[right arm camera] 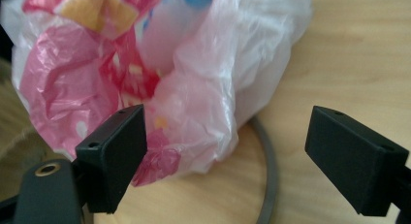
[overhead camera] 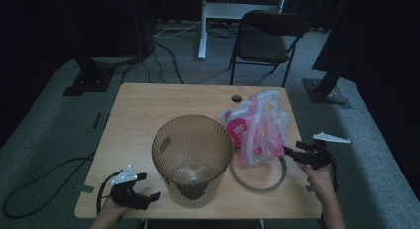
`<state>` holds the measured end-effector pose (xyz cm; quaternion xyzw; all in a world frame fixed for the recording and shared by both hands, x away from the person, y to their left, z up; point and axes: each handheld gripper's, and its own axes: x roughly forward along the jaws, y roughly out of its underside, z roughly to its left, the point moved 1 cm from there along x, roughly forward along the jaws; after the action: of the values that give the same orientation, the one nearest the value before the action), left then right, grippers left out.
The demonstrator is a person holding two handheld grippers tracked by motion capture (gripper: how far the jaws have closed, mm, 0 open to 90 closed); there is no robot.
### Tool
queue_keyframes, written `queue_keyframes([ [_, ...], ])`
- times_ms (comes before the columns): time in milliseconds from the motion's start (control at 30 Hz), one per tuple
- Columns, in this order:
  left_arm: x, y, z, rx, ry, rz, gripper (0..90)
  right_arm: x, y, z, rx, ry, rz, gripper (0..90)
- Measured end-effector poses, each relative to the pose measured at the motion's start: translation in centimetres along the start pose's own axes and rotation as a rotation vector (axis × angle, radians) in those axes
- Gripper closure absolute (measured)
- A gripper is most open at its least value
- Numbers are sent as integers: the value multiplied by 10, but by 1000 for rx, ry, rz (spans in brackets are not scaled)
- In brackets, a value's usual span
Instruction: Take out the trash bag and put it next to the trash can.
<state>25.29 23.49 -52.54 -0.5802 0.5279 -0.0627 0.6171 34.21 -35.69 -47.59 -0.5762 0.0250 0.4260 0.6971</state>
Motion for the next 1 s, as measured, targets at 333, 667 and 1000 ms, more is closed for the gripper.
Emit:
queue_keyframes([
  [333, 0, 0, 0, 2, 2, 4, 6, -27, 21, 1, 25, -17, -89, 139],
  [667, 1, 0, -1, 6, 6, 12, 6, -22, 49, -1, 27, 7, -2, 139],
  [1000, 1, 1, 0, 5, 7, 12, 6, -5, 51, 2, 15, 24, 56, 251],
])
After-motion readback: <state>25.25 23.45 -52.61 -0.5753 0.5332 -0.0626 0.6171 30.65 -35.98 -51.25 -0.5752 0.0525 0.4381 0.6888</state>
